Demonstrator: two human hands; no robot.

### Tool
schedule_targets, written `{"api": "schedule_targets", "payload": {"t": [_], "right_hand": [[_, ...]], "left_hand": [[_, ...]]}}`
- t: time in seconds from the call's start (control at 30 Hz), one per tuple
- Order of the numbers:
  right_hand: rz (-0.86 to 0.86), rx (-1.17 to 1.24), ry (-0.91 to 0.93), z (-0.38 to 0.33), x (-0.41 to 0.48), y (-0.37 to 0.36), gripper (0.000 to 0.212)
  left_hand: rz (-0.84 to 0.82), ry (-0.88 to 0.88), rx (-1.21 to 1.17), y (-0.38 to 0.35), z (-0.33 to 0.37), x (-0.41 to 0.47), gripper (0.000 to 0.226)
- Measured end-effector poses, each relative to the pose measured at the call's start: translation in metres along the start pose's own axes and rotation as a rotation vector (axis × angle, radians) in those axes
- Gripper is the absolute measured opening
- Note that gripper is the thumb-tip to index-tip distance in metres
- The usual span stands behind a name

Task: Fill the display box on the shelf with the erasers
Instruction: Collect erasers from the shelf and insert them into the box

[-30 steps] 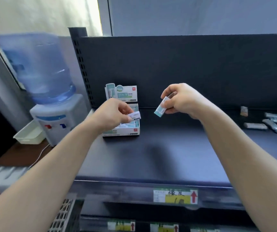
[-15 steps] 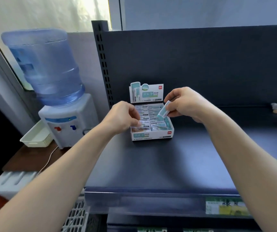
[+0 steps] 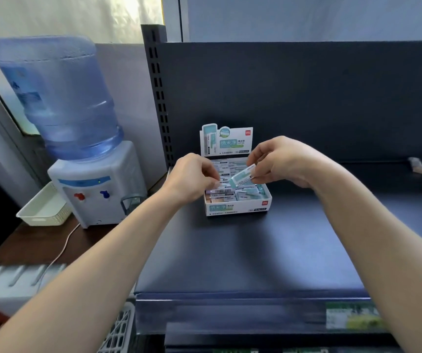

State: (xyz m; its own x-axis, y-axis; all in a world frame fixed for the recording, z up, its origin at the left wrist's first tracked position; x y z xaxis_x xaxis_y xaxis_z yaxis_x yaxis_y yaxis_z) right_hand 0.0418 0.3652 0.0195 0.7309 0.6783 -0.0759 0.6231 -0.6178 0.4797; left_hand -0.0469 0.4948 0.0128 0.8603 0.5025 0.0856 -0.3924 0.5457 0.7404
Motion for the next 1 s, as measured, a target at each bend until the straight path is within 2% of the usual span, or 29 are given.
{"api": "schedule_targets", "payload": {"t": [0.27, 0.47, 0.6, 0.8, 1.0], "right_hand": [[-0.15, -0.042, -0.014, -0.005, -0.001, -0.038, 0.017], [-0.084, -0.395, 0.052, -0.01, 0.005, -0.041, 0.017], [-0.027, -0.43, 0.078, -0.008, 0.005, -0.037, 0.02], [0.133, -0.378, 0.061, 0.005, -0.01, 0.026, 0.012], [0.322, -0.378, -0.074, 0.061, -0.056, 0.141, 0.01]], "left_hand": [[0.086, 0.005, -0.06, 0.022, -0.011, -0.006, 0.006], [0.095, -0.012, -0.059, 0.027, -0.009, -0.015, 0.009], [0.083, -0.053, -0.06, 0.024, 0.004, -0.018, 0.008], [0.02, -0.15, -0.103, -0.002, 0.05, -0.016, 0.009], [-0.189, -0.333, -0.112, -0.085, 0.144, -0.025, 0.008]]}}
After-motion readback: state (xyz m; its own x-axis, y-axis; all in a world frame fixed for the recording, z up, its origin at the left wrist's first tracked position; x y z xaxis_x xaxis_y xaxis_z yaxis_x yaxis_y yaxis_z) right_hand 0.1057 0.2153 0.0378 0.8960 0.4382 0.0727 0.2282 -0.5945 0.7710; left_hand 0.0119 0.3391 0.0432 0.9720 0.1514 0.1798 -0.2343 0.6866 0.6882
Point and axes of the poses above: each hand's wrist, its own x-axis towards the middle knuckle, its own y-axis out of the back of the hand, z = x × y, the point moved 10 cm from there along x, towards the middle knuckle, and after that the axes turned 6 degrees about y, right-handed, at the moved point
